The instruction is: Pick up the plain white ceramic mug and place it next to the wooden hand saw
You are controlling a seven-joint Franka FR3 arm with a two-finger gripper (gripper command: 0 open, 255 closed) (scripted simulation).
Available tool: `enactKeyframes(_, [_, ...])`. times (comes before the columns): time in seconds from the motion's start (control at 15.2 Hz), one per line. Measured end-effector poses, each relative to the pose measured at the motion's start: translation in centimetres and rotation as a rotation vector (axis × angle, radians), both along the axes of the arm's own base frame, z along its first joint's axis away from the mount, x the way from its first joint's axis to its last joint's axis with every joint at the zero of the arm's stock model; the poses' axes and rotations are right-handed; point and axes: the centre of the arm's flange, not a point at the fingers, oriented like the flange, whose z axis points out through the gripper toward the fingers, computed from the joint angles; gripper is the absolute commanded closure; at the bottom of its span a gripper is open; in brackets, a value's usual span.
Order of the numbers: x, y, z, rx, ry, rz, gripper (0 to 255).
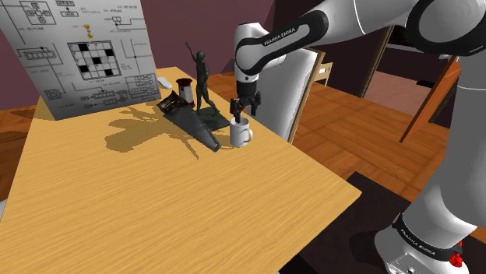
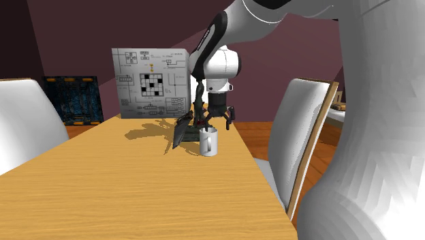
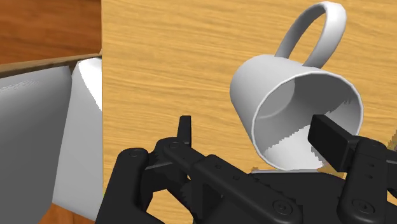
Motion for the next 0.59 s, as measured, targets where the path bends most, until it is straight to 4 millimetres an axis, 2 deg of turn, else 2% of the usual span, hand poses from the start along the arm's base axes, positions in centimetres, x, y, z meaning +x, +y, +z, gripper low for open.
enactKeyframes(0.13, [0.2, 0.1, 2.4, 0.0, -0.001, 0.0, 0])
enactKeyframes(0.2, [0.2, 0.3, 2.9, 0.0, -0.001, 0.0, 0])
enactKeyframes(0.59, [0.1, 0.2, 3.5, 0.0, 0.0, 0.0, 0])
